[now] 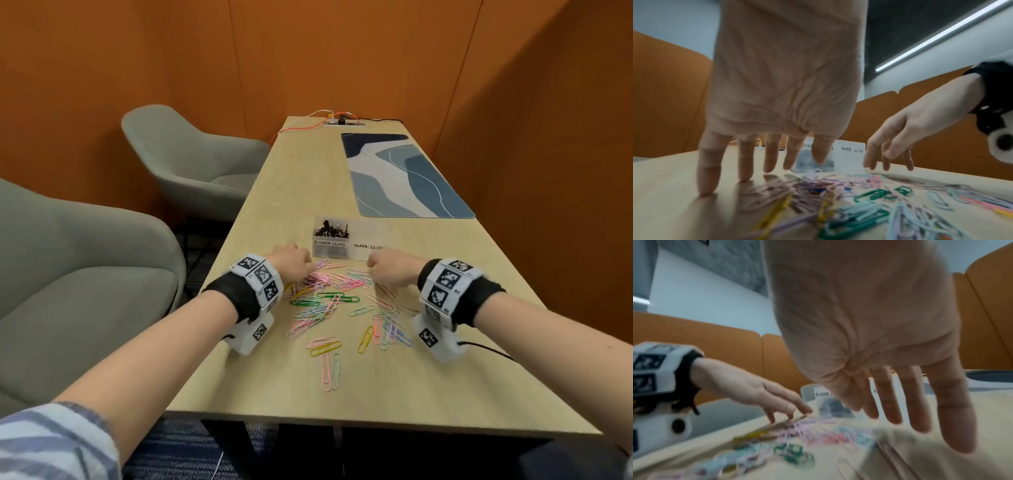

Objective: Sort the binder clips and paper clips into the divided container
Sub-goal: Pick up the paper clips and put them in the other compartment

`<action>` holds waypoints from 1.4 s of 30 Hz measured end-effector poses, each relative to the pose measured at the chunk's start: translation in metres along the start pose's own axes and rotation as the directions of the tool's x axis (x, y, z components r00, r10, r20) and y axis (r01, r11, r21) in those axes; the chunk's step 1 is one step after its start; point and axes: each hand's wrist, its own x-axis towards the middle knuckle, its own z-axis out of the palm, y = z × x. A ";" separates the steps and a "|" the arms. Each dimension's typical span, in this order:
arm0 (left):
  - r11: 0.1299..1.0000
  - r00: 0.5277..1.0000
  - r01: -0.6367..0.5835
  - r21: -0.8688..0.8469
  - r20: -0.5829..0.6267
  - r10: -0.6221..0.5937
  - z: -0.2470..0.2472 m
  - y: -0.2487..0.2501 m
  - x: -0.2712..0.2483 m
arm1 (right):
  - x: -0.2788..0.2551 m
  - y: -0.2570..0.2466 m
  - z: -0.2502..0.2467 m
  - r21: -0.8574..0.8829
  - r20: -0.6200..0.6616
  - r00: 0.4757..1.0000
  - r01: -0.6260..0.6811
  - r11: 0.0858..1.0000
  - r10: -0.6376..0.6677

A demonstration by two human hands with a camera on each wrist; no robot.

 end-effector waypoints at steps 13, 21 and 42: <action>0.962 0.969 -0.245 -0.116 0.006 0.248 -0.004 0.023 -0.035 | -0.019 0.006 0.027 0.092 -0.076 0.967 0.251 0.964 -0.245; 0.997 0.965 0.024 0.074 0.259 -0.043 0.004 -0.023 -0.058 | -0.065 0.052 0.022 -0.069 0.197 0.980 0.021 0.997 -0.007; 0.959 0.959 -0.282 -0.010 0.005 0.282 0.003 0.026 -0.026 | -0.005 -0.006 0.034 -0.168 -0.138 0.946 0.268 0.949 -0.292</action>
